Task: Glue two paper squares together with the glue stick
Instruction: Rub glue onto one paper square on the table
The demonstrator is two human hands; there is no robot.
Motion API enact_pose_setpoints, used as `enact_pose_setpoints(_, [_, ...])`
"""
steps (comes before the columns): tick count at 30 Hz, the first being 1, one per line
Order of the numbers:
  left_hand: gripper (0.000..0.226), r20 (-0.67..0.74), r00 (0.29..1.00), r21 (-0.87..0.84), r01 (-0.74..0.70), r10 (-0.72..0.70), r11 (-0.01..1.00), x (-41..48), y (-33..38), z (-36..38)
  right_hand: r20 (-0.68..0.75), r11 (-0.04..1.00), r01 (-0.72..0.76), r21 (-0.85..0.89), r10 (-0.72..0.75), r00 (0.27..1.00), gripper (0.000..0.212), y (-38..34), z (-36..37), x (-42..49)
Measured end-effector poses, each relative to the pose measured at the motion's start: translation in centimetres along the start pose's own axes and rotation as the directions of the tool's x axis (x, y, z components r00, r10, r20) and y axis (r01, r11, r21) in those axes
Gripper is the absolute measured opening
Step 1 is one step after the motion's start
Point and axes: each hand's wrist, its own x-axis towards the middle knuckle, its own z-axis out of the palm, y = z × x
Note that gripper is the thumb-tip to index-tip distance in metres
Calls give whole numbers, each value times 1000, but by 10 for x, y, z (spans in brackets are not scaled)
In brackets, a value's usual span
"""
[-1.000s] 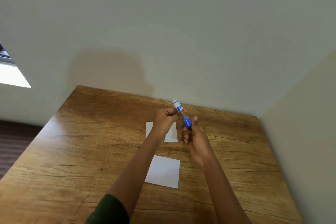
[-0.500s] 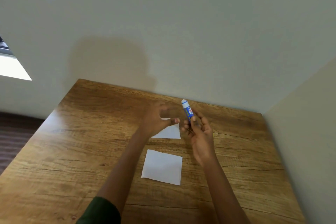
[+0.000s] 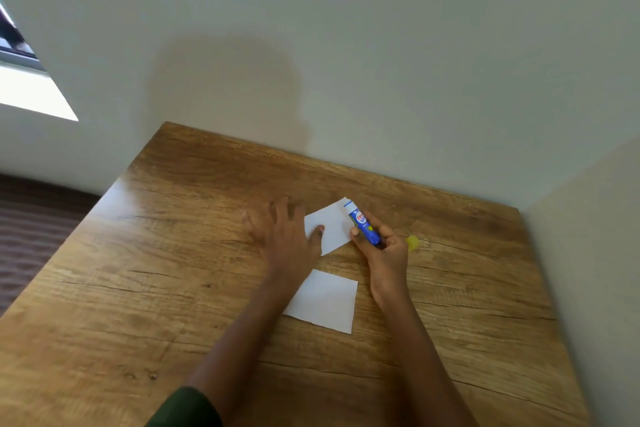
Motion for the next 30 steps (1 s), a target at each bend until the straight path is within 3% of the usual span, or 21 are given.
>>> enact_pose_setpoints(6, [53,18,999,-124,28,-26,992,2,-3,-6,-20,992,80,-101,-82,996,36,-3,6,7])
enact_pose_setpoints(11, [73,-2,987,-199,-160,163,967,15,-41,-9,26,999,16,-33,-15,1000,24,-4,9,17])
enact_pose_setpoints(15, [80,0,983,-189,-180,183,965,17,-46,-8,30,997,41,-66,-39,999,11,-5,22,19])
enact_pose_setpoints(30, [77,-5,981,-174,-194,196,966,19,-44,-5,170,897,299,-324,-256,952,23,-3,40,20])
